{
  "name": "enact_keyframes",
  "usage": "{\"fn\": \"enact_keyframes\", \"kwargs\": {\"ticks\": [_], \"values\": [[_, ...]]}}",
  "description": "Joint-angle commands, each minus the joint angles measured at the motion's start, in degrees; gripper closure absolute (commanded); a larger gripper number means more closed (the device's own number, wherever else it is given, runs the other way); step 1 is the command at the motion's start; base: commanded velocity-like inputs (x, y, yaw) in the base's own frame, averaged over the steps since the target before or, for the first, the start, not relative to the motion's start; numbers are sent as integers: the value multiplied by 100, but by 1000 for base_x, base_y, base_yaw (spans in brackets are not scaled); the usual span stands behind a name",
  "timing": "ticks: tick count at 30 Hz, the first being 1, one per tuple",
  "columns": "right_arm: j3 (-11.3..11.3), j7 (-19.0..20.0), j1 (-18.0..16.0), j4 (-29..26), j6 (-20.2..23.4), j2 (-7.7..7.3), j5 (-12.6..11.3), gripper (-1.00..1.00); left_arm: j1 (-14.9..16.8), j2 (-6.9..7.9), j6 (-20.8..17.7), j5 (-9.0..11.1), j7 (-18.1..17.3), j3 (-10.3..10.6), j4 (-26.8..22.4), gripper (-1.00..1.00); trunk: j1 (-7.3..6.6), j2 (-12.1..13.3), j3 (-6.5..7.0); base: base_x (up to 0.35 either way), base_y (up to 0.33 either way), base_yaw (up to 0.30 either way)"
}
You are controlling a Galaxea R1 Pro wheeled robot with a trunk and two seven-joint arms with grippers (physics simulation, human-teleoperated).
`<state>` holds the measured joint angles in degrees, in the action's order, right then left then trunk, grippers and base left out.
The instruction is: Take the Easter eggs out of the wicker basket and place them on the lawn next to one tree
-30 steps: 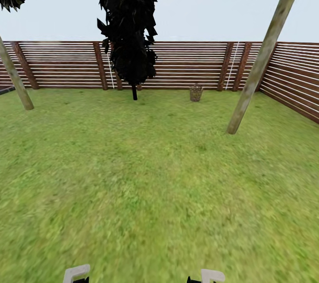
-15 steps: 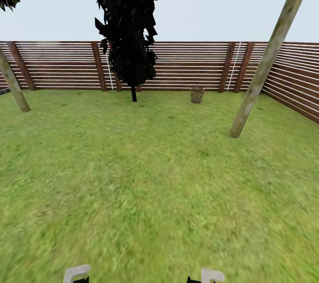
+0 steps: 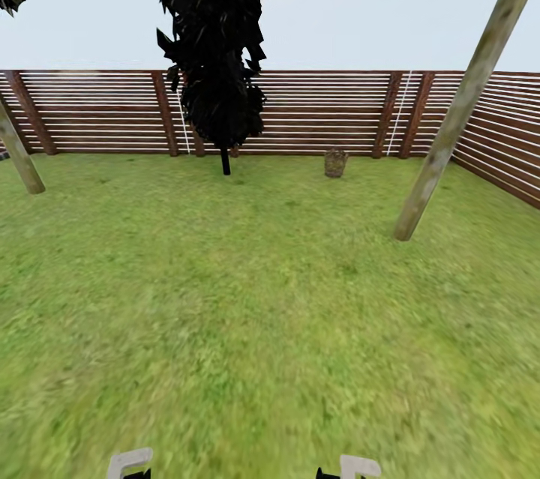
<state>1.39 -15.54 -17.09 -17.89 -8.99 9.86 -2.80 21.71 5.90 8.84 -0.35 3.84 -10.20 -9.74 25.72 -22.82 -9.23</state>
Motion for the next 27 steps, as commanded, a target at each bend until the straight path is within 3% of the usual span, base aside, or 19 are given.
{"fn": "enact_keyframes", "kwargs": {"ticks": [1,27], "values": [[17,-20,-5,5,-24,3,-29,-100,7,-1,22,-6,6,-17,7,-100,6,-10,-11,326,0,0],[18,-22,-5,5,-24,5,-31,-100,5,-1,22,-5,7,-17,7,-100,6,-10,-11,326,0,0]]}}
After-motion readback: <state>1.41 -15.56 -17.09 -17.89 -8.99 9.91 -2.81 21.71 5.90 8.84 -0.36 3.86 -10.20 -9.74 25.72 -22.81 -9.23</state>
